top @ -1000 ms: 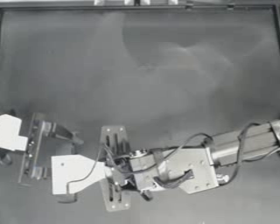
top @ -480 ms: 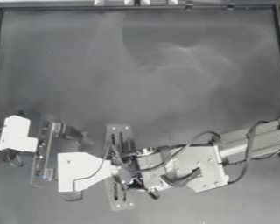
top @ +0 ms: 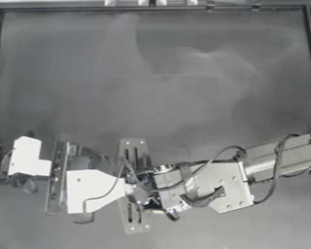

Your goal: Put candy in bag

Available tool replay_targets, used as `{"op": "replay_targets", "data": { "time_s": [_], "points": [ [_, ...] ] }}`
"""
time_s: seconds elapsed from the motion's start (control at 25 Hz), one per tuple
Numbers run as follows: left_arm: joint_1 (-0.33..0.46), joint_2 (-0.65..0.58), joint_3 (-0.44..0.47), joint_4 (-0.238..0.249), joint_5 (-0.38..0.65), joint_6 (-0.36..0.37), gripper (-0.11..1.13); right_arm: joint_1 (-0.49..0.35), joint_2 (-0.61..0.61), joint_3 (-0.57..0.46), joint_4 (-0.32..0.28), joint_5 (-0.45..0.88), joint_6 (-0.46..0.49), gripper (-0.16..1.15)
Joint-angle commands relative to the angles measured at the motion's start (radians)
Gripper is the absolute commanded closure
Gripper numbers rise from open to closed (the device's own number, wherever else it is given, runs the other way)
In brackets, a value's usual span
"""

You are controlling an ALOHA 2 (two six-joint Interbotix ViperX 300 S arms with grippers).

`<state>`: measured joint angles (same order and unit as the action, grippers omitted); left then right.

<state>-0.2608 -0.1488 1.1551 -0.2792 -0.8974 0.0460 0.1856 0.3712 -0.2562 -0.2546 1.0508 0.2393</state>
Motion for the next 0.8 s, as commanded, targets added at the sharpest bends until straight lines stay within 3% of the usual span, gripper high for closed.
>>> {"op": "replay_targets", "data": {
  "time_s": [0.04, 0.36, 0.8],
  "points": [
    [-0.008, 0.012, -0.023, -0.014, -0.026, -0.002, 0.08, 0.002, -0.057, -0.009, -0.005, -0.003, 0.002, 0.93],
    [-0.009, 0.028, -0.034, -0.023, -0.031, -0.003, 0.09, 0.0, -0.057, -0.009, -0.005, -0.003, 0.002, 0.93],
    [-0.012, 0.034, -0.035, -0.034, -0.031, -0.014, 0.26, 0.002, -0.057, -0.009, -0.006, -0.008, 0.0, 0.93]
  ]
}}
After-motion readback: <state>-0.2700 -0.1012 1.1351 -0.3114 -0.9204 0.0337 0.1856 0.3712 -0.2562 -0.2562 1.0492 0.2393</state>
